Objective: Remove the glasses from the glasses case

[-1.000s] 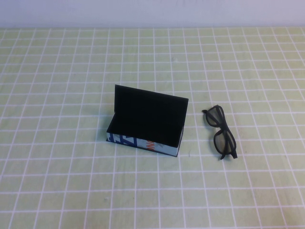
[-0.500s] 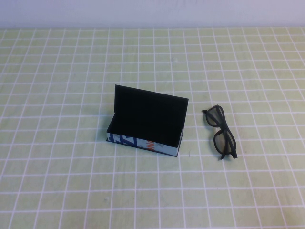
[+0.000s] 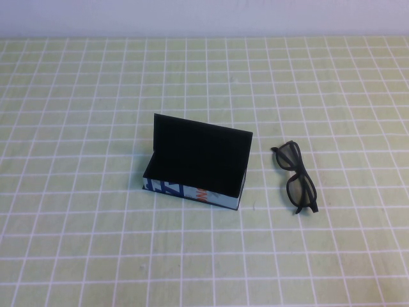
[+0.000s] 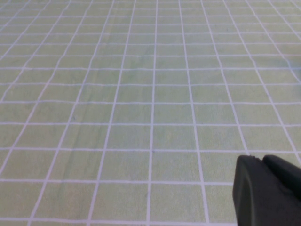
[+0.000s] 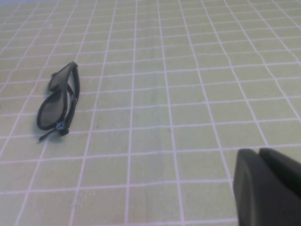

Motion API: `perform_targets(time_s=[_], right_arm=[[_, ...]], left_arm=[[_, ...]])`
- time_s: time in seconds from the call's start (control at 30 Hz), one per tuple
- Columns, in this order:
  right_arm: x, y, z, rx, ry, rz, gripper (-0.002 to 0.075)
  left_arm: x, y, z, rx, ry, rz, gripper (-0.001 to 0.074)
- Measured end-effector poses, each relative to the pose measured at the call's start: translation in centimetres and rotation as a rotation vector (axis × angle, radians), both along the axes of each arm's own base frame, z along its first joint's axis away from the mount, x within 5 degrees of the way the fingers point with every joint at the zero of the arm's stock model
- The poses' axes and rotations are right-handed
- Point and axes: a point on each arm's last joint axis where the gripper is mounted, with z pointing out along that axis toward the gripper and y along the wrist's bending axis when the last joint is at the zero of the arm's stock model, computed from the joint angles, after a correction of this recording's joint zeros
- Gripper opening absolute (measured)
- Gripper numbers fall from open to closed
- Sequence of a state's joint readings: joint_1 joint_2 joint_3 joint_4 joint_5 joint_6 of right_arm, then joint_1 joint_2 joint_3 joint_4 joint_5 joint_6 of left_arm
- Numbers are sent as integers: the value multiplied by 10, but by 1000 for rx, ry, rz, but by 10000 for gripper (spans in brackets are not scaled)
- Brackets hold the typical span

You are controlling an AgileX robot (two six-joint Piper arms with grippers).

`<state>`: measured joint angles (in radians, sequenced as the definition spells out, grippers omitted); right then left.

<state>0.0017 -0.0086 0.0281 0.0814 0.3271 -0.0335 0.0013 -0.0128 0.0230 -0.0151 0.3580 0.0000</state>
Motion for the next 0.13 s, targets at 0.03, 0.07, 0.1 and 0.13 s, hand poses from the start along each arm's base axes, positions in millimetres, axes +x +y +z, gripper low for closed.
perform_targets(time_s=[0.03, 0.07, 0.1, 0.13], right_arm=[[0, 0, 0, 0, 0, 0, -18], [0, 0, 0, 0, 0, 0, -18], [0, 0, 0, 0, 0, 0, -18], [0, 0, 0, 0, 0, 0, -18]], left_arm=[[0, 0, 0, 0, 0, 0, -4], [0, 0, 0, 0, 0, 0, -4], [0, 0, 0, 0, 0, 0, -4], [0, 0, 0, 0, 0, 0, -4]])
